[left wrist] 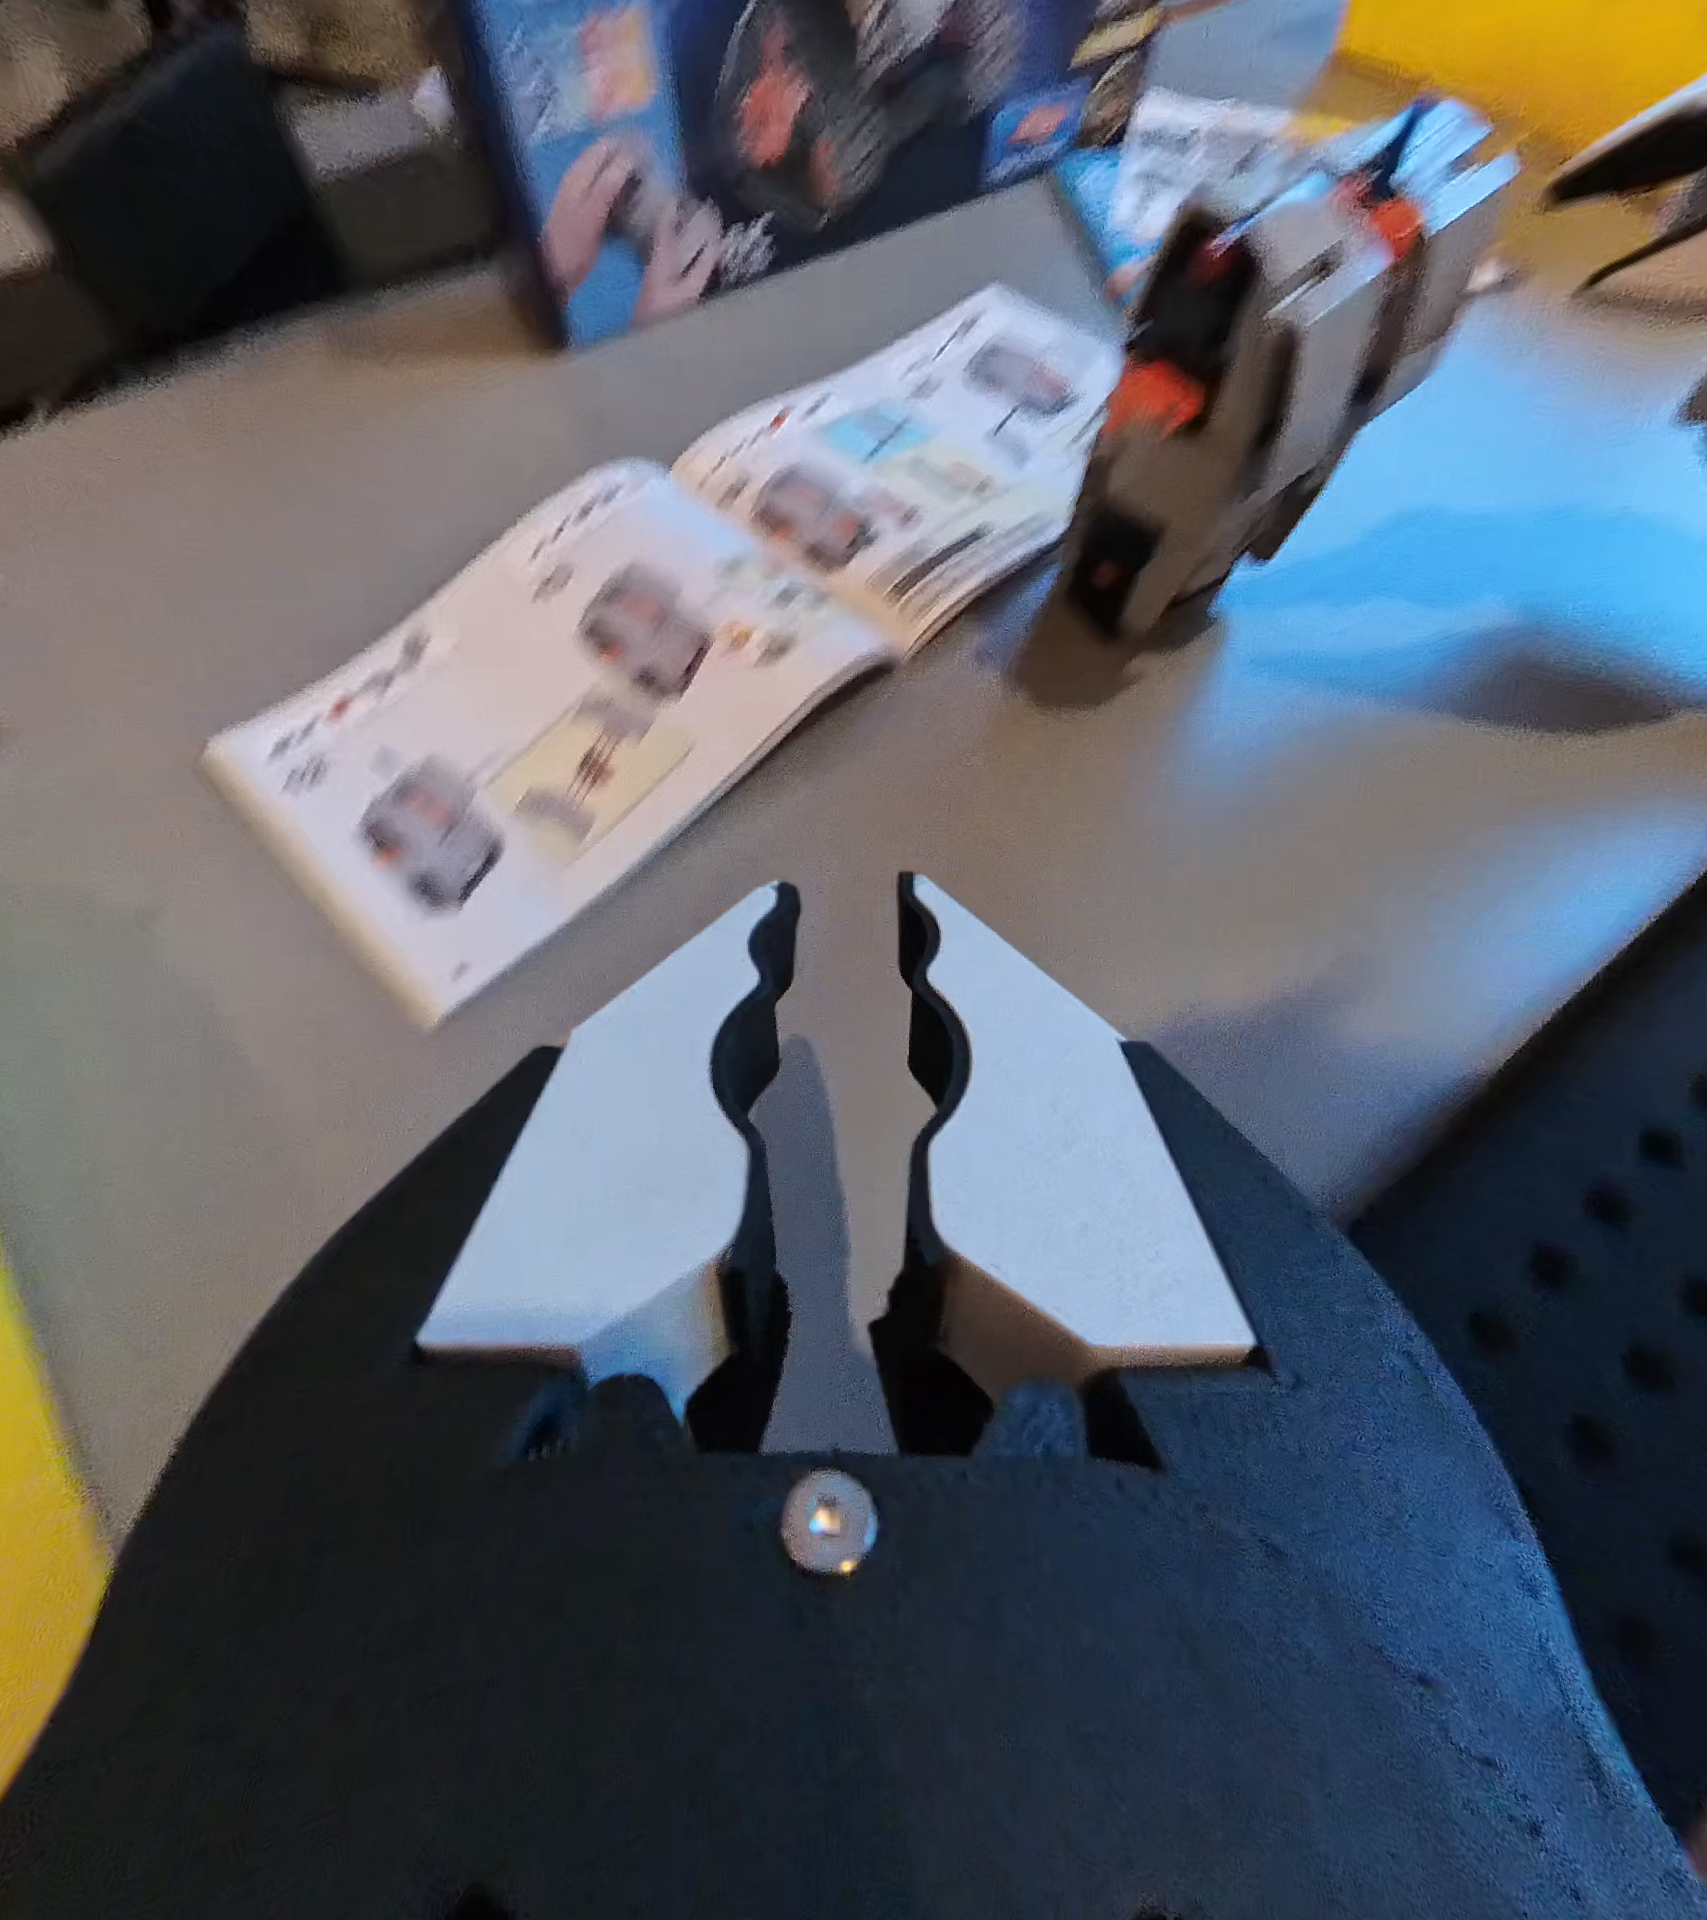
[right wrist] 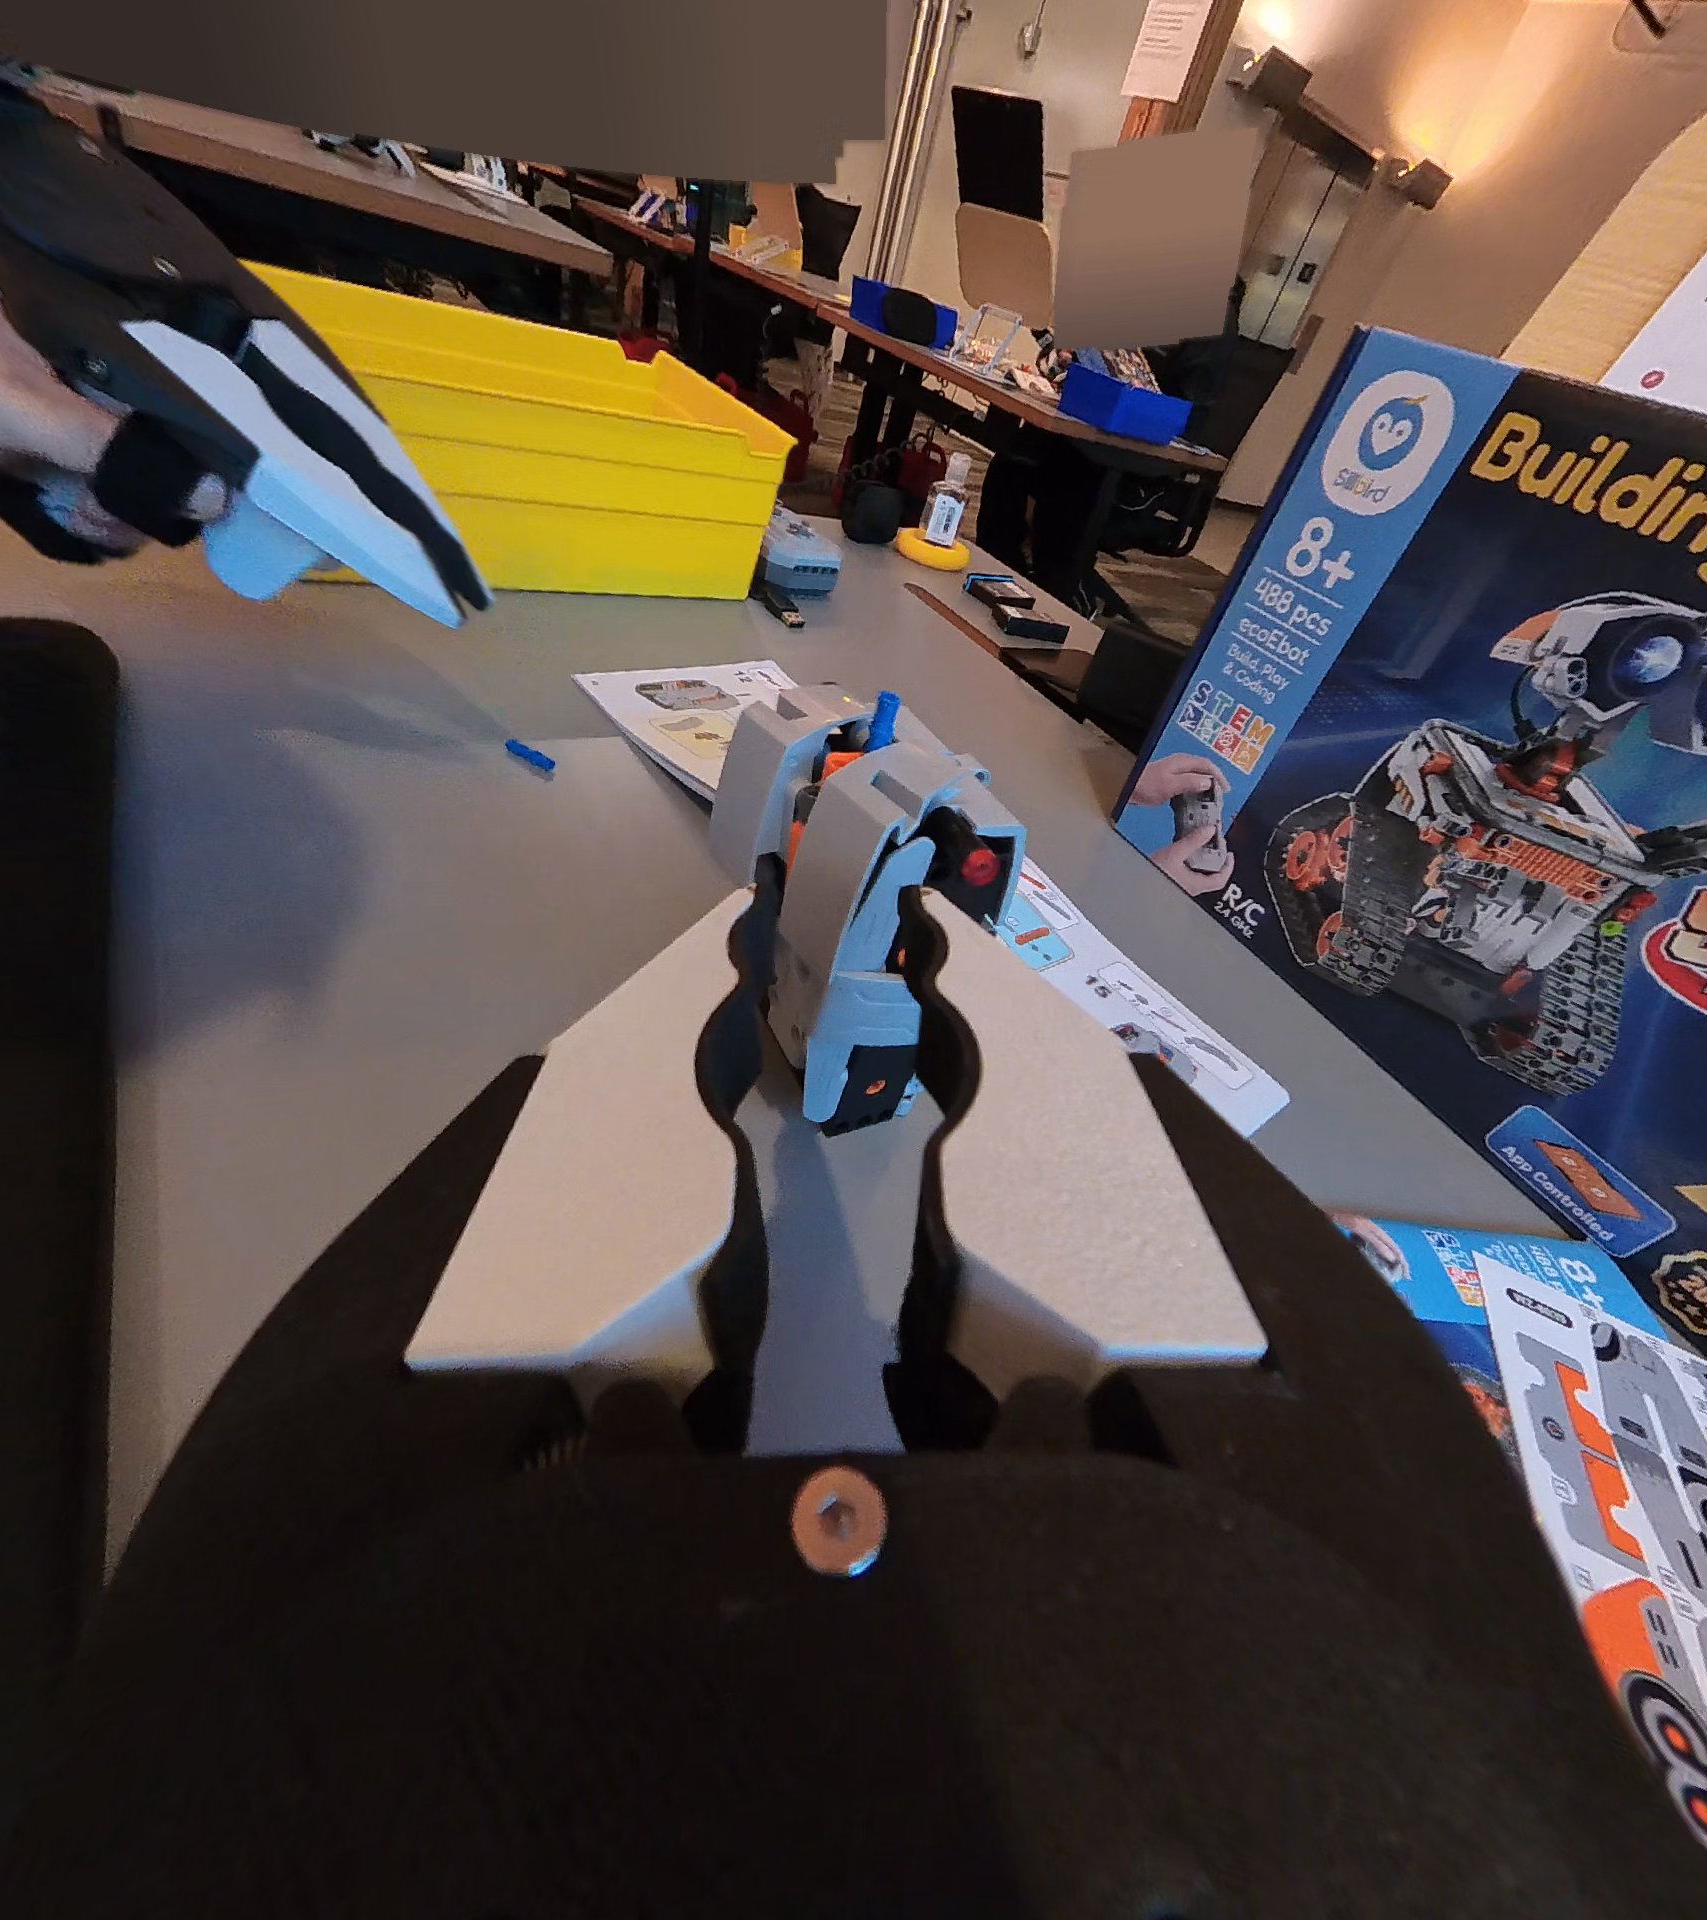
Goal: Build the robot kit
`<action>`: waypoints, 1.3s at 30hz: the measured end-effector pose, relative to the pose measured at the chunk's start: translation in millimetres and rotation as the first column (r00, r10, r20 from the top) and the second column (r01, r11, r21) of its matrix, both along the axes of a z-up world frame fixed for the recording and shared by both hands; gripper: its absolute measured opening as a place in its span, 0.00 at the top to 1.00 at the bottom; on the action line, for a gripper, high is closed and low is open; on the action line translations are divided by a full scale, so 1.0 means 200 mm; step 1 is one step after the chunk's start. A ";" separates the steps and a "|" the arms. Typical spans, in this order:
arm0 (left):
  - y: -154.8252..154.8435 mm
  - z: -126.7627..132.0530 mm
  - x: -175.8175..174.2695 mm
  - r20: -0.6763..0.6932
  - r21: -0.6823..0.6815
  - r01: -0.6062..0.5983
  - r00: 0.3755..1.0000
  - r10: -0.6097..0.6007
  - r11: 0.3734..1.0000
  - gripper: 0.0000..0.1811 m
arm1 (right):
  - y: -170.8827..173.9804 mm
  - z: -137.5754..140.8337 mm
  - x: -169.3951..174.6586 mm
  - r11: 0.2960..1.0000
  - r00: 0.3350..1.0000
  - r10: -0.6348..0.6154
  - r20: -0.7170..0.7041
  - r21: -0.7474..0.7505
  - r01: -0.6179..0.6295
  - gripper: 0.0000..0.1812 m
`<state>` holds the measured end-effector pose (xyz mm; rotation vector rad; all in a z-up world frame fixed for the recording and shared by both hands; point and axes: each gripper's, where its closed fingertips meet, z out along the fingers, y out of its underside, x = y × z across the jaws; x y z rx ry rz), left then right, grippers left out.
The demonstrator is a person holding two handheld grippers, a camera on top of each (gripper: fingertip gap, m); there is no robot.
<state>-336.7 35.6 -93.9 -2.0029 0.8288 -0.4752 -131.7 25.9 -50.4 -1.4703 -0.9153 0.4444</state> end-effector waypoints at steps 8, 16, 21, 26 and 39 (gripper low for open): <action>-0.03 -0.17 -0.21 -0.170 -0.089 -0.017 0.985 0.002 0.996 0.89 | 0.00 0.01 -0.03 1.000 1.000 0.007 0.024 0.030 -0.008 0.88; 0.09 -0.33 -0.11 -0.352 -0.119 0.114 0.924 -0.149 0.986 0.92 | 0.00 0.01 0.02 0.999 1.000 -0.019 0.020 0.034 0.019 0.88; 0.09 -0.35 -0.07 -0.314 -0.139 0.145 0.932 -0.182 0.980 0.99 | 0.00 0.01 0.03 1.000 1.000 -0.016 0.011 0.020 0.016 0.88; 0.05 -0.26 0.03 -0.140 -0.158 0.159 0.973 -0.182 0.974 0.99 | -0.02 0.02 0.02 0.999 1.000 -0.014 0.024 0.042 0.013 0.88; -0.37 0.43 0.76 0.498 0.227 0.342 0.764 -0.410 0.912 0.99 | -0.24 0.31 -0.15 0.895 0.798 0.086 -0.597 -0.306 -0.326 0.90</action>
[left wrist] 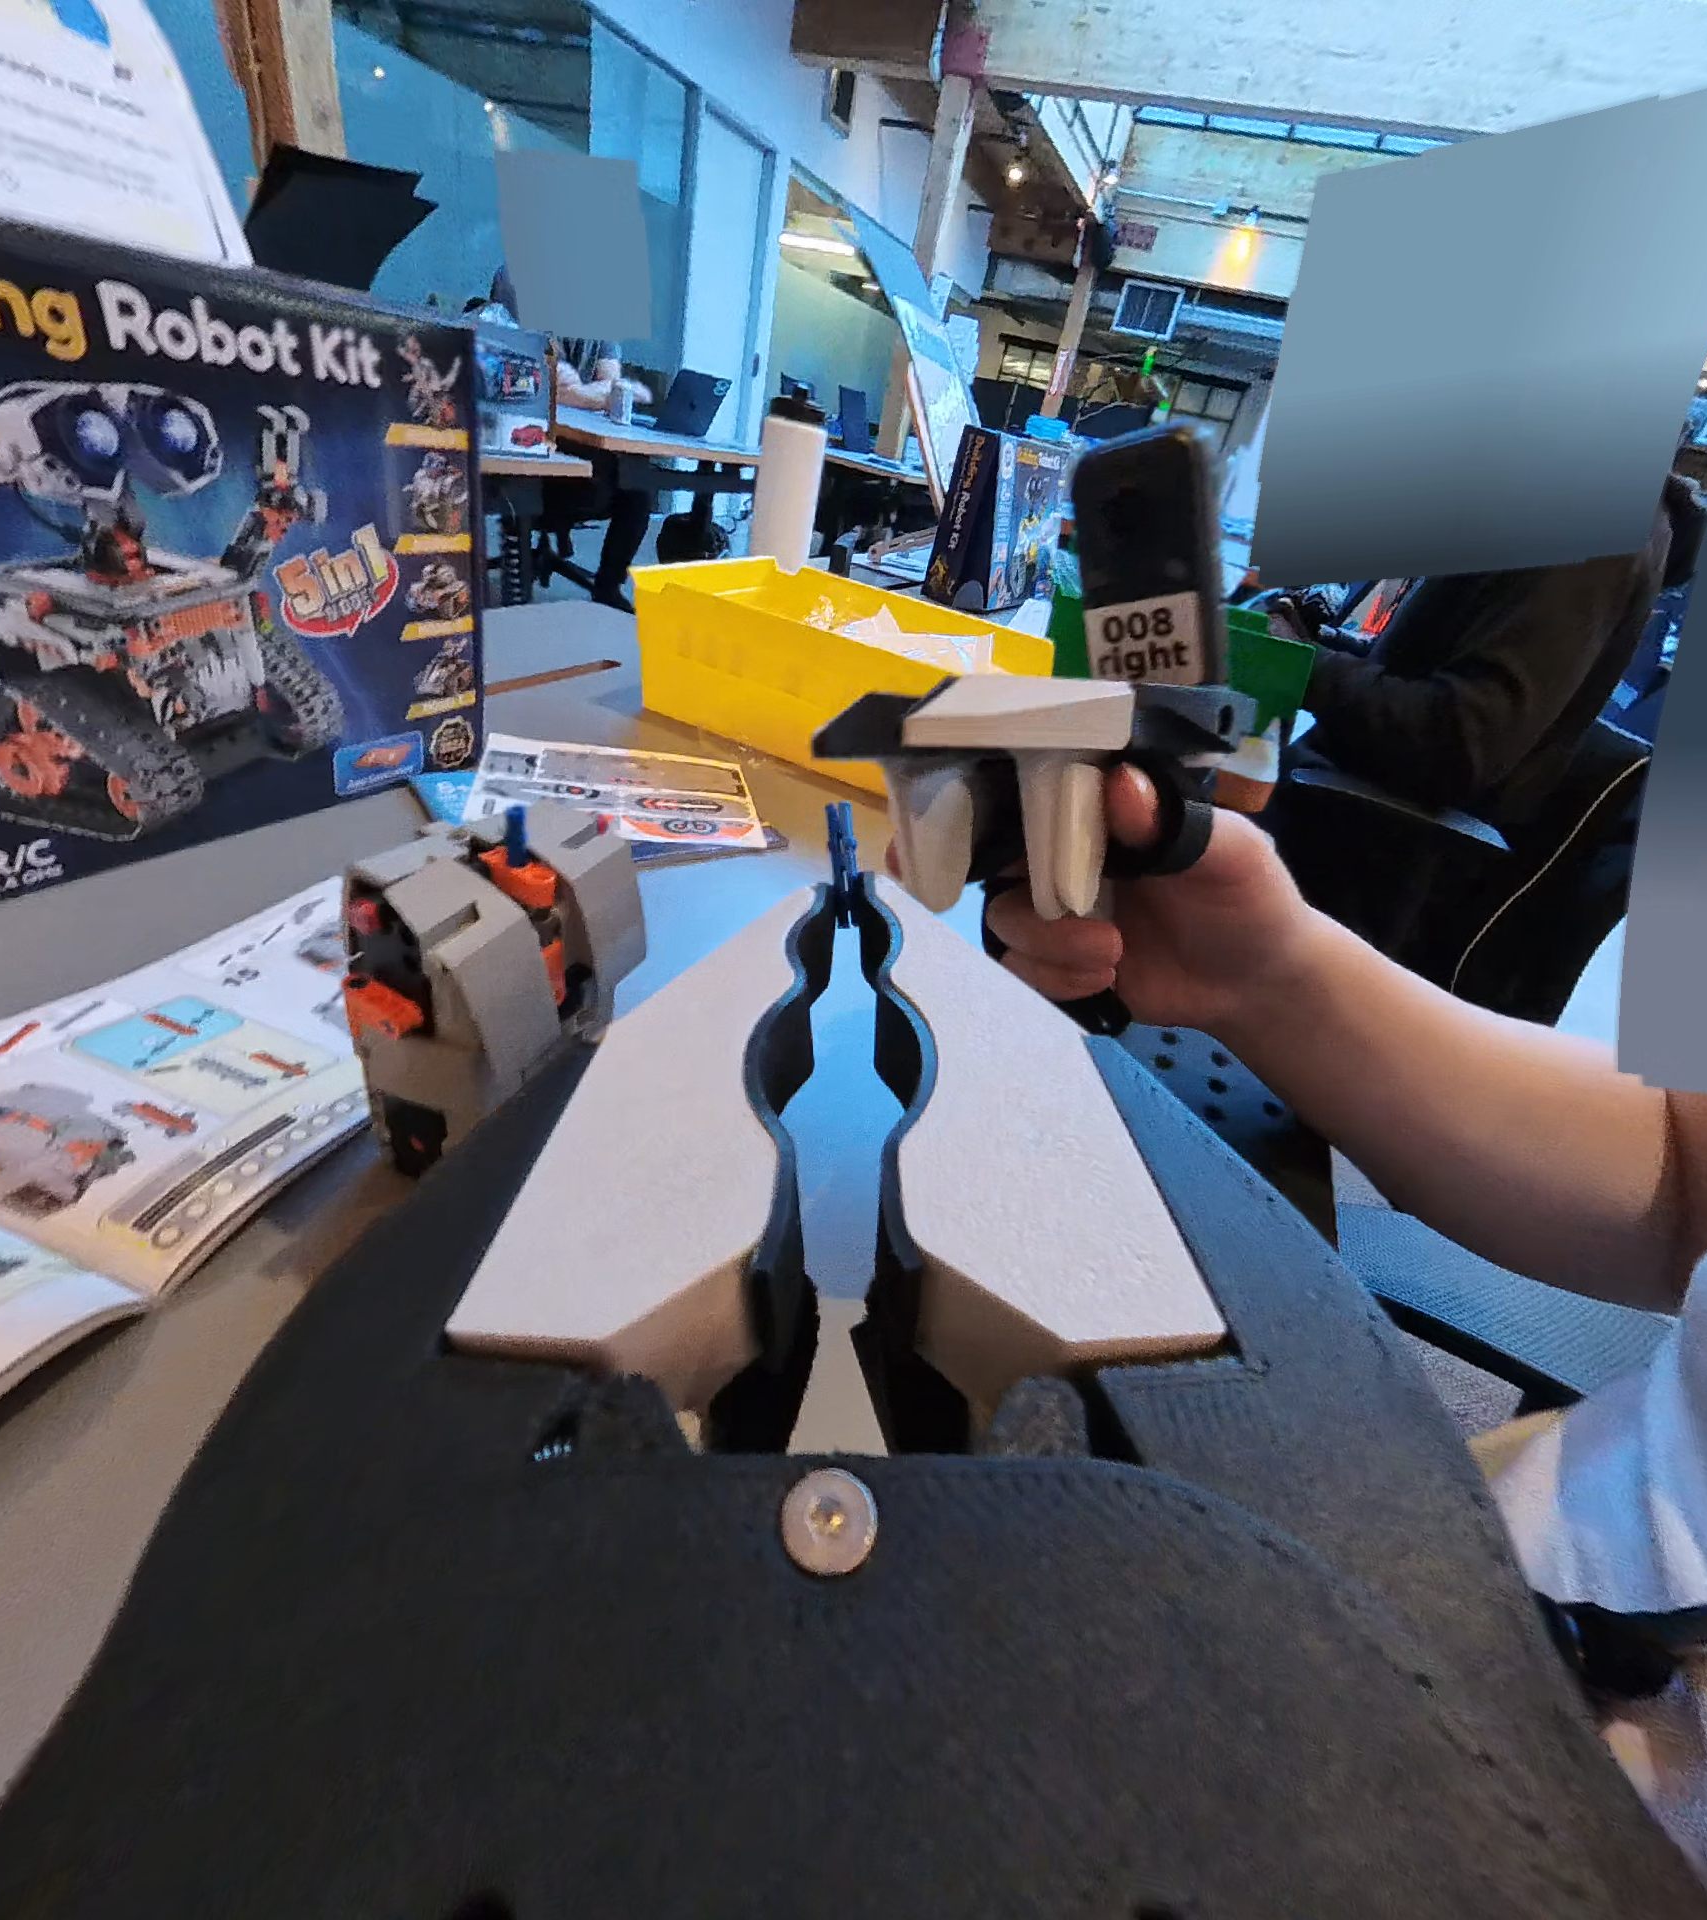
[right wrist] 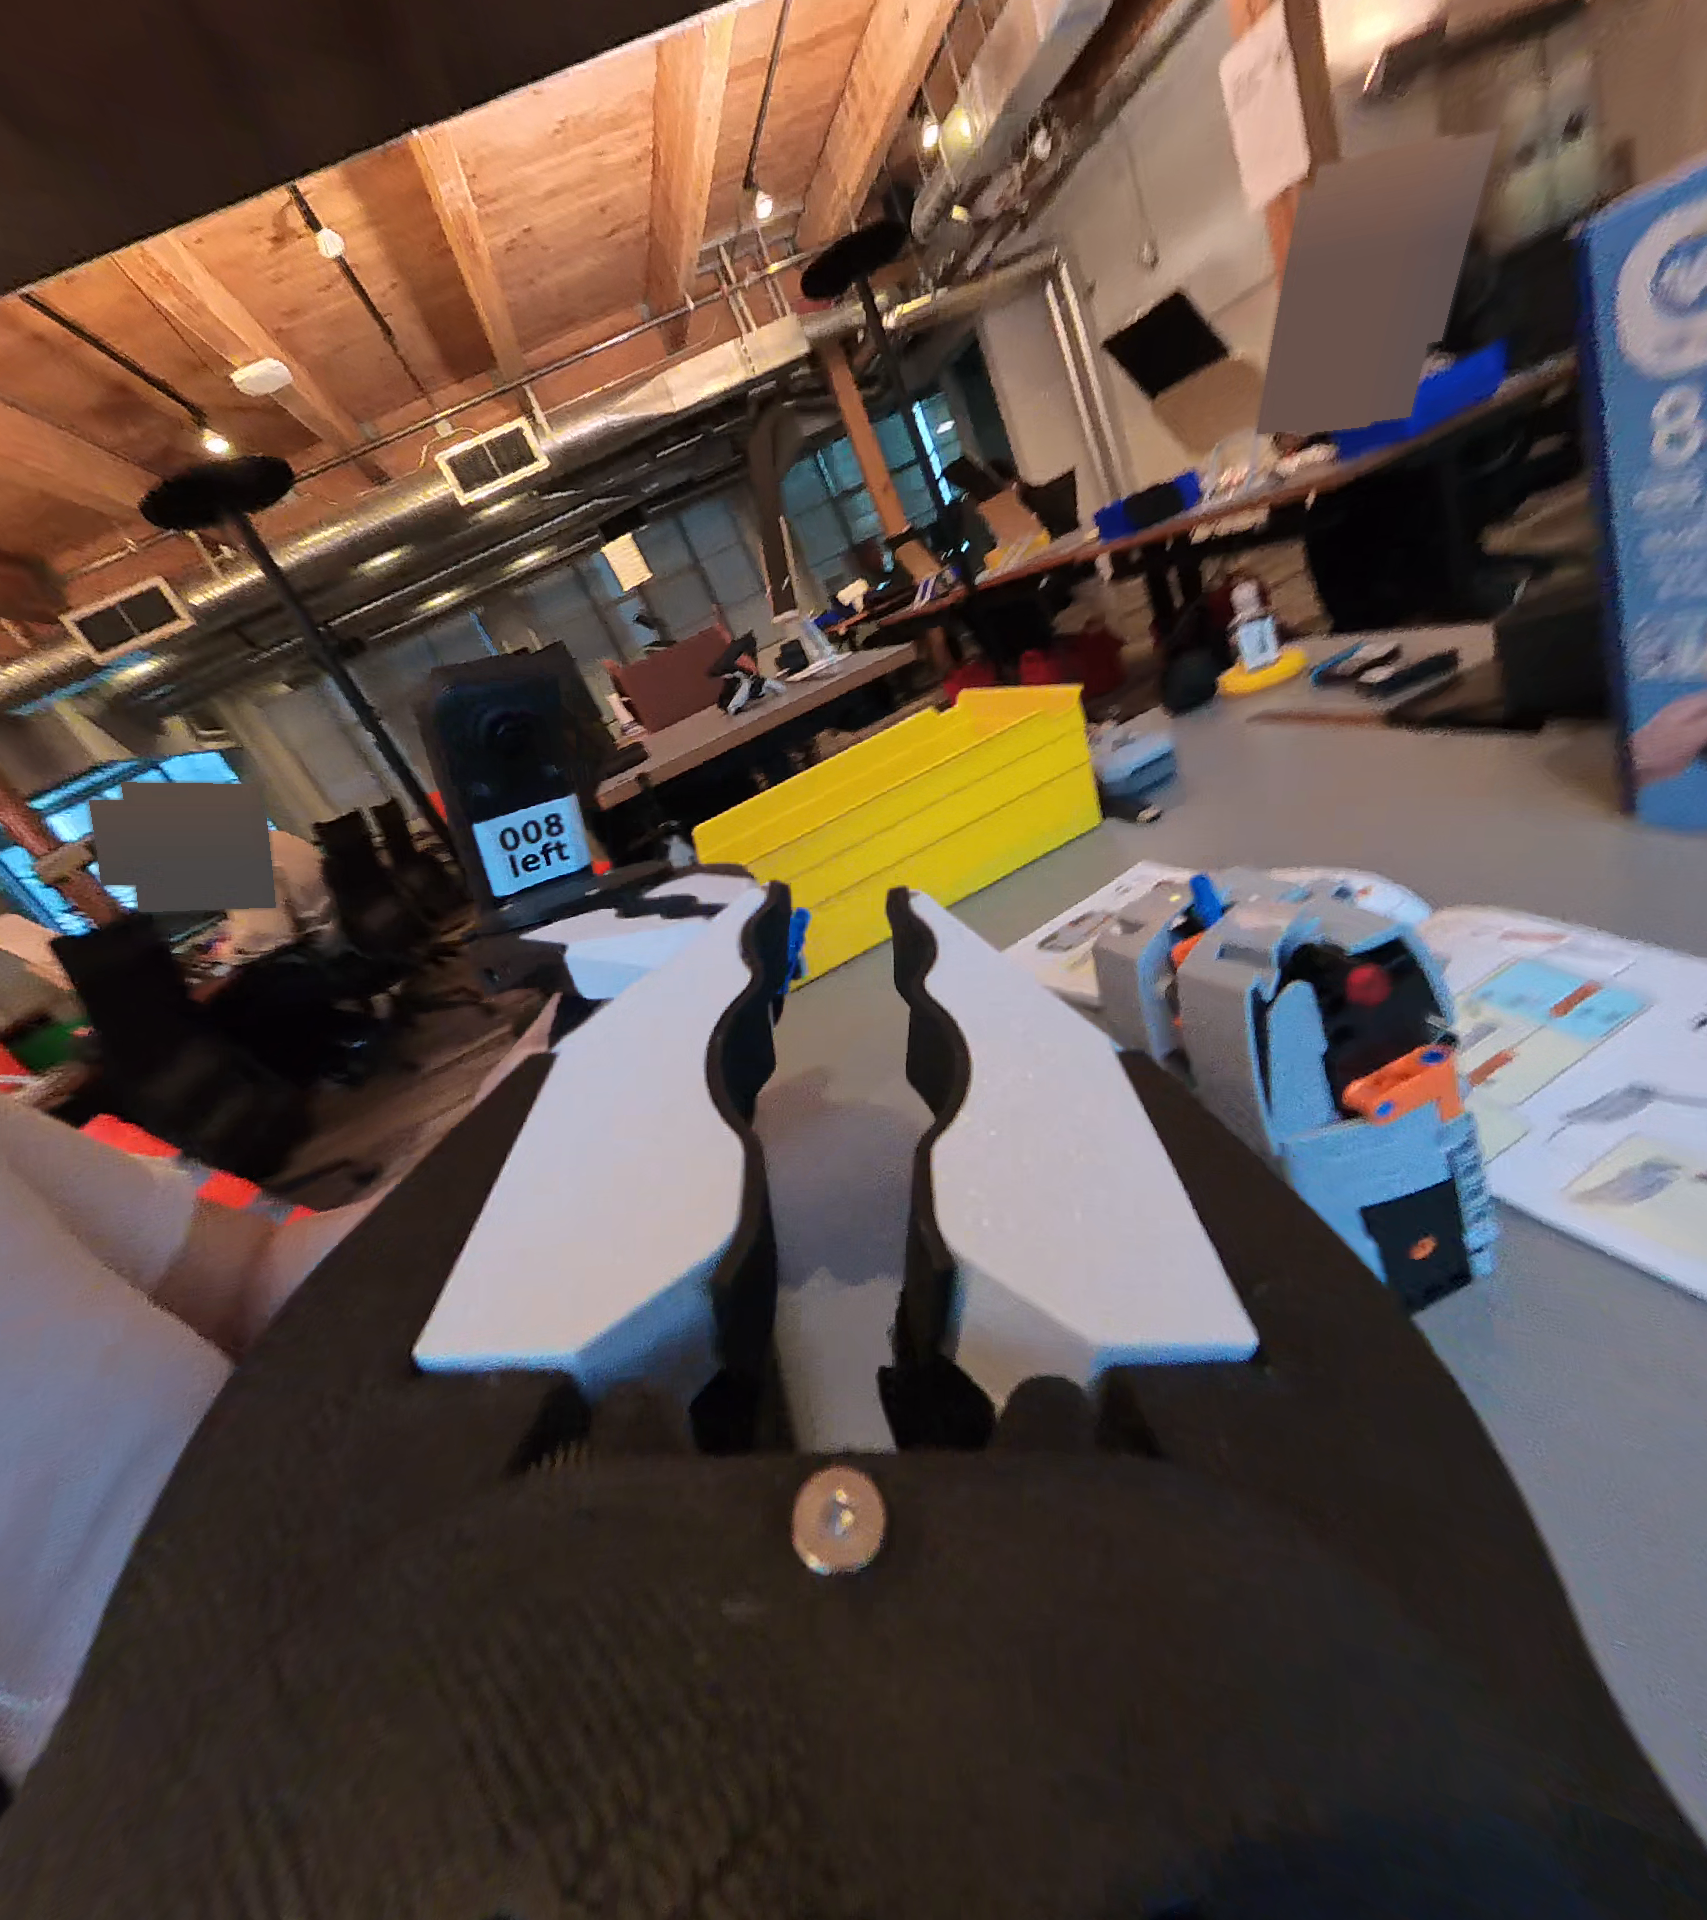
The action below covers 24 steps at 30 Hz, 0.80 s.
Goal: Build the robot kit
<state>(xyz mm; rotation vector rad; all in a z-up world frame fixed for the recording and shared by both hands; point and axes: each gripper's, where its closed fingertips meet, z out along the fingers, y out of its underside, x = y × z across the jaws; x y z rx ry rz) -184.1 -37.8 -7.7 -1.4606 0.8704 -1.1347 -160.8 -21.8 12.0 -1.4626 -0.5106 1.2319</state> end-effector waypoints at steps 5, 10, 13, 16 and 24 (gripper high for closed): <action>-0.03 0.01 0.06 -0.013 0.043 0.024 1.000 -0.024 0.999 0.99 | -0.05 0.01 -0.04 0.996 0.997 0.075 -0.011 -0.053 -0.076 0.90; -0.07 0.02 0.07 0.001 0.039 0.055 0.998 -0.055 0.998 0.99 | -0.08 -0.02 -0.07 0.994 0.995 0.096 0.041 -0.060 -0.093 0.93; -0.09 0.01 0.06 -0.017 0.048 0.072 0.997 -0.071 0.996 0.99 | -0.12 -0.02 -0.08 0.988 0.989 0.143 0.040 -0.070 -0.140 0.99; -0.11 0.00 0.06 -0.033 0.053 0.089 0.996 -0.087 0.995 0.99 | -0.13 -0.04 -0.08 0.985 0.985 0.164 0.057 -0.066 -0.160 0.98; -0.11 -0.03 0.08 -0.063 0.039 0.128 0.990 -0.125 0.991 0.99 | -0.13 -0.08 -0.06 0.985 0.980 0.164 0.110 -0.067 -0.157 0.98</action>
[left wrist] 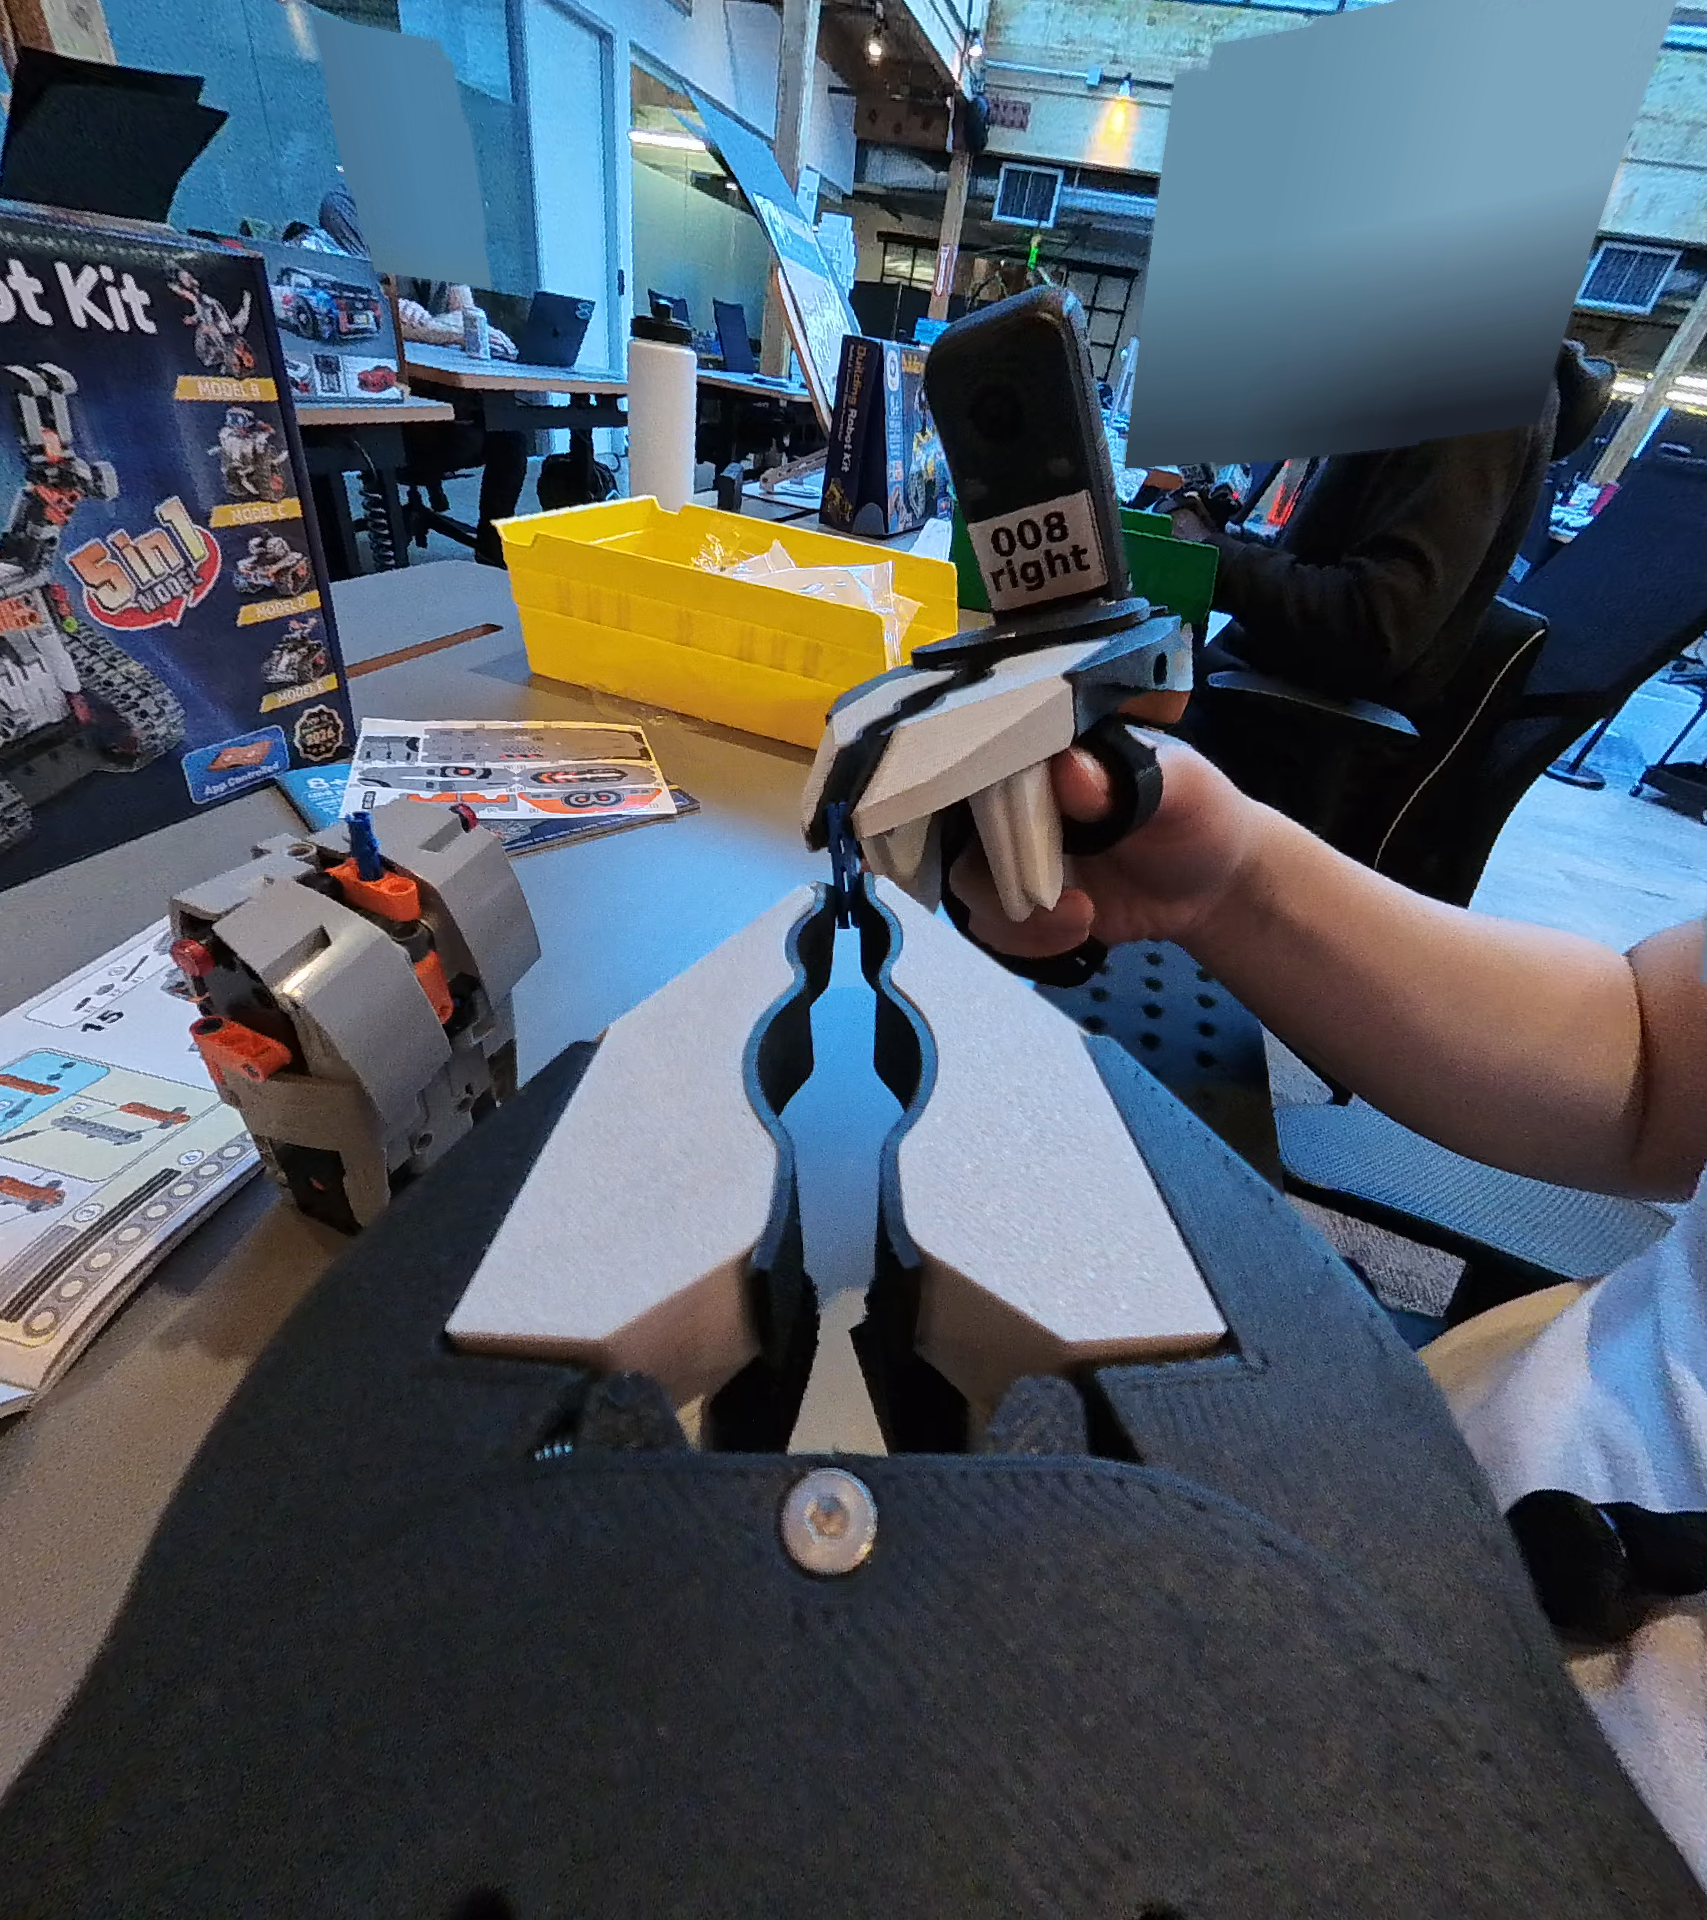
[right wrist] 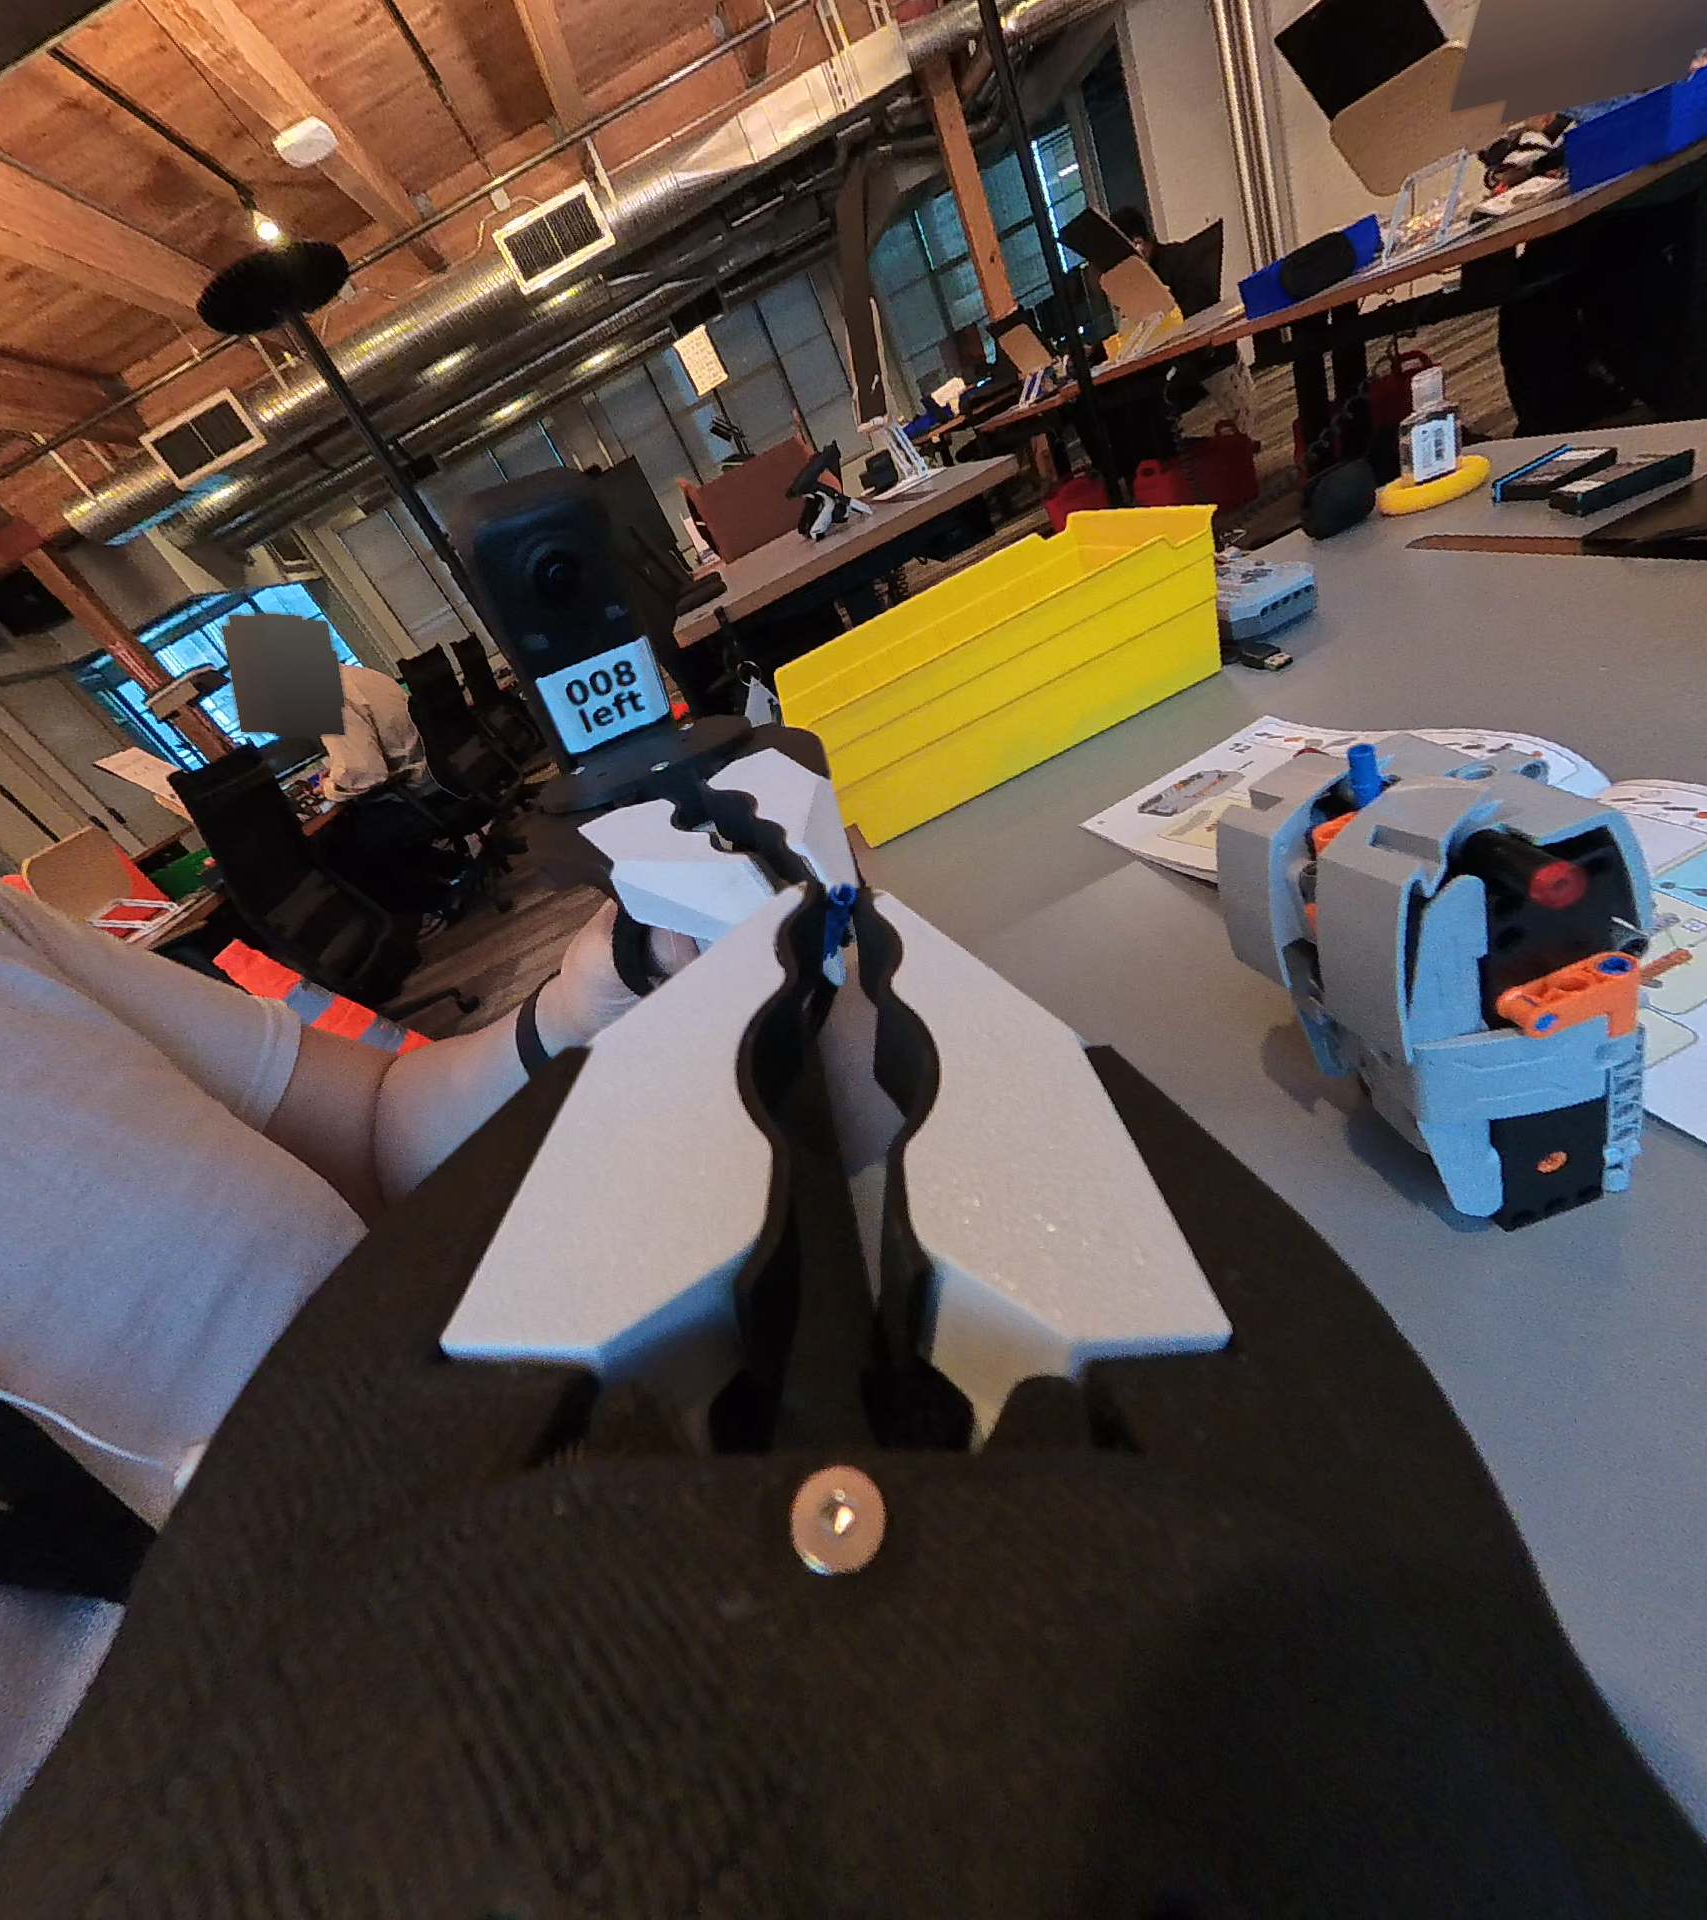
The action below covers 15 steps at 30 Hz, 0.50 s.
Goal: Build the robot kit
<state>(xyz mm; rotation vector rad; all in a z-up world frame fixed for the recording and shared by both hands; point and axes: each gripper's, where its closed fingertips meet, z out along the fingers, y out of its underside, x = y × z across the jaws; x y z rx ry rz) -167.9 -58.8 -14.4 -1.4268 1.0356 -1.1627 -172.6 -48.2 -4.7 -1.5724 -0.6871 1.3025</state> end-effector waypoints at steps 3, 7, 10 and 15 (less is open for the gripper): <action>0.02 -0.03 0.02 -0.030 -0.002 0.013 0.999 -0.013 1.000 0.99 | 0.02 -0.03 0.02 1.000 1.000 -0.006 0.013 -0.022 0.006 0.99; 0.24 -0.04 -0.06 -0.056 0.055 -0.136 0.989 0.139 0.989 0.67 | 0.12 -0.06 0.07 0.994 0.994 -0.108 0.011 -0.017 0.108 0.99; 0.41 -0.04 -0.14 -0.092 0.092 -0.172 0.979 0.180 0.981 0.63 | 0.22 -0.03 0.12 0.984 0.984 -0.180 0.015 0.015 0.180 0.99; 0.51 -0.20 -0.13 -0.258 -0.006 -0.085 0.963 0.080 0.996 0.84 | 0.38 0.04 0.15 0.961 0.958 -0.260 0.120 0.129 0.244 0.99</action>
